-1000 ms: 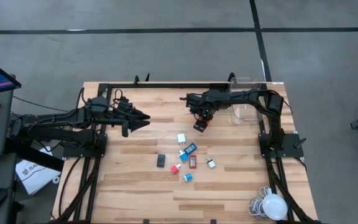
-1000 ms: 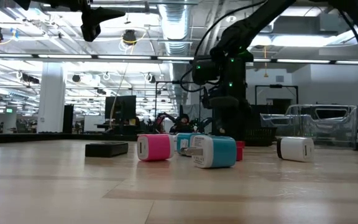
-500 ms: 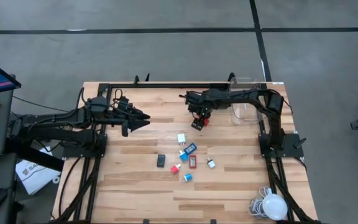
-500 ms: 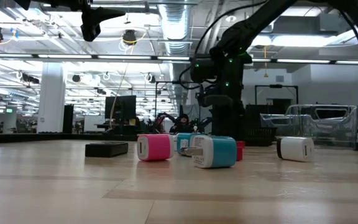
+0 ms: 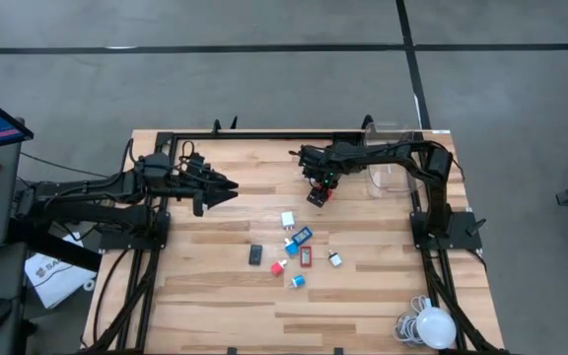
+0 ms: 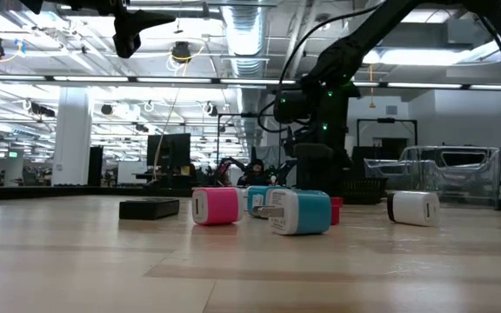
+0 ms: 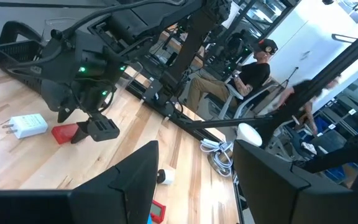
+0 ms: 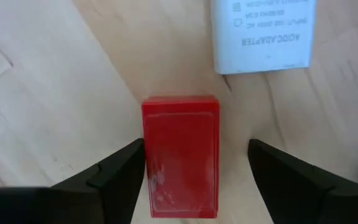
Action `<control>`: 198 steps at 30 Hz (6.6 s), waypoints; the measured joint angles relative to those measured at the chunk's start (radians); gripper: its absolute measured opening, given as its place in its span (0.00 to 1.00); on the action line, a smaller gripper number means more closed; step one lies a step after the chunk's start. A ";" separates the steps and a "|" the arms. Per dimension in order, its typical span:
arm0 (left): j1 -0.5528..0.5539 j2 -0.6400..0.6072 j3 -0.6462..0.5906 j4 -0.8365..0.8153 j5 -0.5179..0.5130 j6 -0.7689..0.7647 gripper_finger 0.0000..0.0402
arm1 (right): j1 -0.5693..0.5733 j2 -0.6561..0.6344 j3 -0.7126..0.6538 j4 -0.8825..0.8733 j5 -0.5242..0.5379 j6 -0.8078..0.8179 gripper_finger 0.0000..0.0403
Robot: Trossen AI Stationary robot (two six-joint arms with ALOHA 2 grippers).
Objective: Pick & Place Office items
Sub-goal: Put the top red digital timer into the black bin, then put the blue digital timer into the black bin
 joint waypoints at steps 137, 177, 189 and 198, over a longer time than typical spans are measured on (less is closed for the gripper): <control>-0.012 -0.023 -0.002 -0.008 -0.061 0.109 0.51 | 0.433 -0.288 -0.129 0.133 -0.037 -0.625 0.55; -0.012 -0.023 -0.001 -0.002 -0.062 0.109 0.51 | 0.358 -0.157 -0.128 0.343 -0.180 -0.727 0.59; -0.012 -0.023 0.000 -0.003 -0.065 0.106 0.51 | 0.364 -0.057 -0.117 0.349 -0.133 -0.751 0.60; -0.011 -0.023 0.000 -0.003 -0.065 0.105 0.51 | 0.363 -0.059 -0.125 0.349 -0.116 -0.756 0.58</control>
